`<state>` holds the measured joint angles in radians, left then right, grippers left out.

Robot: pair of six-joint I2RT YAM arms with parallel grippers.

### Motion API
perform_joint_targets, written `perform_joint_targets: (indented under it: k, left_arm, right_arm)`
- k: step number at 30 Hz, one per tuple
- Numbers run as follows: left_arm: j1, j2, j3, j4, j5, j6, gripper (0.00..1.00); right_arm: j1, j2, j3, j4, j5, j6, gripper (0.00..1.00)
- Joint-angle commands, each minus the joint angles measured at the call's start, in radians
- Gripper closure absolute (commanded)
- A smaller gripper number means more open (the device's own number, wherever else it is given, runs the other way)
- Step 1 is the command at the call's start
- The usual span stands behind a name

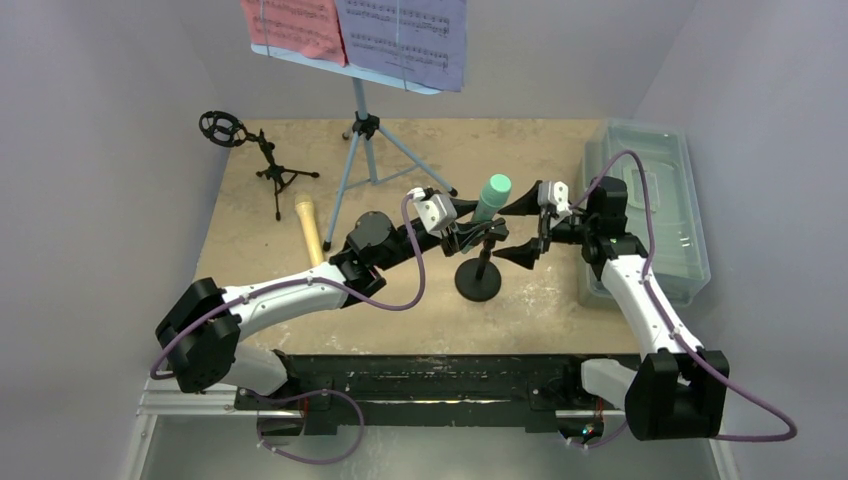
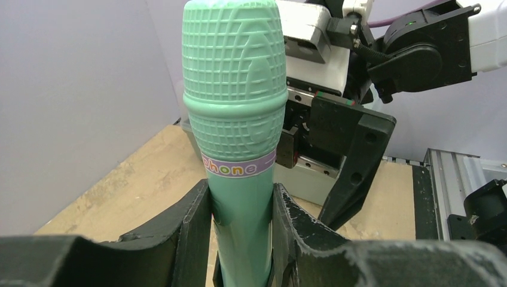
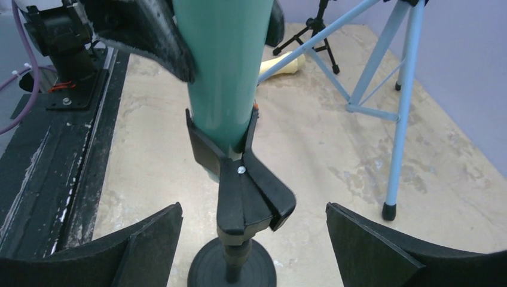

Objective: Pack up the instrument practice props
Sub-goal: Remove the microphone from the microphone stand.

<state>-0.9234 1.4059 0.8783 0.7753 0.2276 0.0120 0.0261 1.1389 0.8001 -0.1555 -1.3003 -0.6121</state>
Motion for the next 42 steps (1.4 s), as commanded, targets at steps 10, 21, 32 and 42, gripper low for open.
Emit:
perform_joint_targets:
  k: [10,21,32,42]
  left_arm:
    - [0.003,-0.042,0.024,0.032,-0.004,0.003,1.00]
    - [0.003,-0.122,0.000,-0.018,-0.077,0.013,1.00]
    - [0.003,-0.345,-0.093,-0.292,-0.265,-0.088,1.00]
    - [0.003,-0.523,-0.251,-0.527,-0.541,-0.227,1.00]
  right_arm:
    - [0.020,-0.003,0.085,-0.019,-0.003,0.017,0.43]
    - [0.020,-0.005,0.106,-0.093,0.034,-0.064,0.97]
    - [0.020,0.006,0.100,-0.084,0.064,-0.030,0.74]
    - [0.020,-0.012,0.097,-0.098,0.081,-0.029,0.18]
